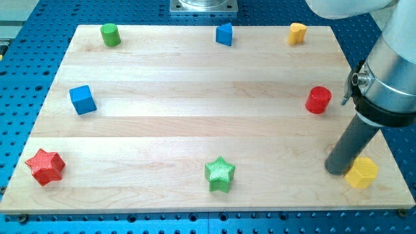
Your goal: Make a group of yellow blocks and red circle
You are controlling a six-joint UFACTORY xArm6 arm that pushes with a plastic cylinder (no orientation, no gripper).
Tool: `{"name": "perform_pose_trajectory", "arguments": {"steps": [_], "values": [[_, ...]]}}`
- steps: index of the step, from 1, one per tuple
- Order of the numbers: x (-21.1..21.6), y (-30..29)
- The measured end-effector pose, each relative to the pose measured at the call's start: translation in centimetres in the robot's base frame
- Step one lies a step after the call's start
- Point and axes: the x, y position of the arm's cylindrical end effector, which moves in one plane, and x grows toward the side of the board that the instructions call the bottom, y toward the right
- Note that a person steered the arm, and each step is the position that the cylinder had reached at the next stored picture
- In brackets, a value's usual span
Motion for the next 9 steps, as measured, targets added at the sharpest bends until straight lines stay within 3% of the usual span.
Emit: {"name": "perform_pose_trajectory", "arguments": {"steps": [1, 3, 4, 6, 8, 9], "values": [[-4.5, -1.2], [-9.6, 3.8], [-10.8, -0.4], [-20.3, 0.3], [-31.1, 7.6], [-34.6, 2.9]]}}
